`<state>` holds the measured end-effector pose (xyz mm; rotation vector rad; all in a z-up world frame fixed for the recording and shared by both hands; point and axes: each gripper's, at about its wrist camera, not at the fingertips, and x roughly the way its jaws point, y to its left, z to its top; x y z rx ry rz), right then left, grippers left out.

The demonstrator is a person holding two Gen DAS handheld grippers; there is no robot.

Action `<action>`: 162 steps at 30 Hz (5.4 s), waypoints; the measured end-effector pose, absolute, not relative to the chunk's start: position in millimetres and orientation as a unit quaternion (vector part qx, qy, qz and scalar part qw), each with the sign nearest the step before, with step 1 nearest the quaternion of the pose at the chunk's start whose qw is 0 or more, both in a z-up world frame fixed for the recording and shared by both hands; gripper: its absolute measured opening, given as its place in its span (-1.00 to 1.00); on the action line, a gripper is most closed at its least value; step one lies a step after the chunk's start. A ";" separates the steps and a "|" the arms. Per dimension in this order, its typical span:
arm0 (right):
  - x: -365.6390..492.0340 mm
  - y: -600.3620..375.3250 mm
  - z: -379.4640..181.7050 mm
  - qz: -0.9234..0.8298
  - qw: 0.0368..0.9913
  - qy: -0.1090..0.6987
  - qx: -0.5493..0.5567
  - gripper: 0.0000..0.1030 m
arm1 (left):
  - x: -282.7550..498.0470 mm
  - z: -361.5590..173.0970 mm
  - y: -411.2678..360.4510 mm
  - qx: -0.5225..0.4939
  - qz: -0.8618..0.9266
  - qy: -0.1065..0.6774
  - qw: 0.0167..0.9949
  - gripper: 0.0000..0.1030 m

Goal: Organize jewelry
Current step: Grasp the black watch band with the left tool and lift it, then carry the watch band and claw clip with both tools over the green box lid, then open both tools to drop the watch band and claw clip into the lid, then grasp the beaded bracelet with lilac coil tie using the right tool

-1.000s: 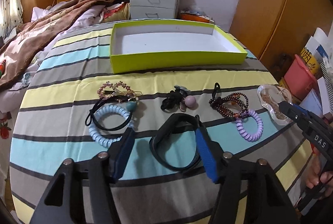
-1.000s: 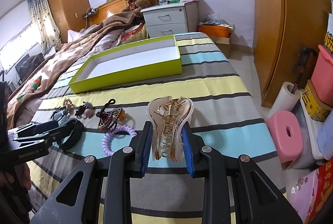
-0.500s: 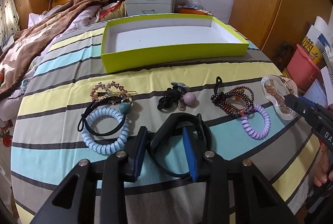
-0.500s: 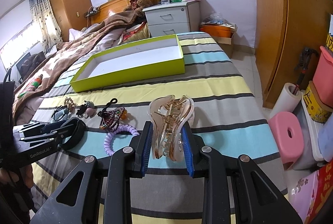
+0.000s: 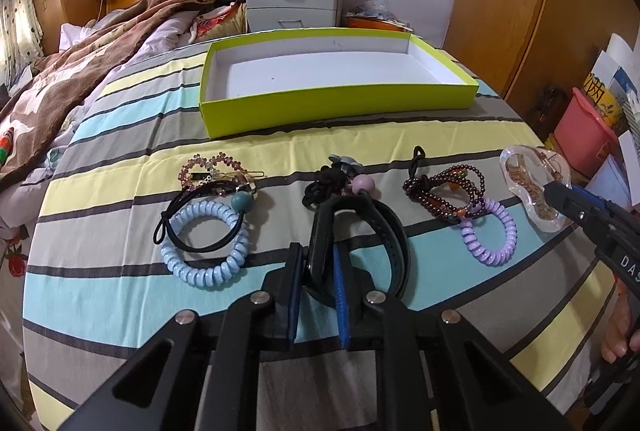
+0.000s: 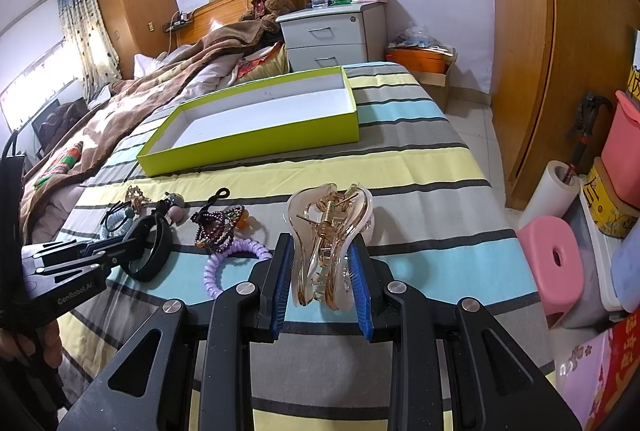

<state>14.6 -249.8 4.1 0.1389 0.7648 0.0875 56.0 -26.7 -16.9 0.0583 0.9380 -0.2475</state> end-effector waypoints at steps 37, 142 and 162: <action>42.0 -236.4 63.9 0.058 0.943 0.325 0.039 -0.47 | 78.8 38.6 -1.9 -0.013 -0.100 0.414 0.904 -0.73; 223.7 -229.4 31.3 0.071 0.931 0.356 -0.018 -0.03 | 239.4 -1.3 -7.7 -0.020 -0.037 0.470 0.882 -0.21; 159.7 -223.0 56.9 0.085 0.943 0.321 0.004 -0.02 | 176.4 37.1 6.6 -0.038 -0.044 0.431 0.900 -0.08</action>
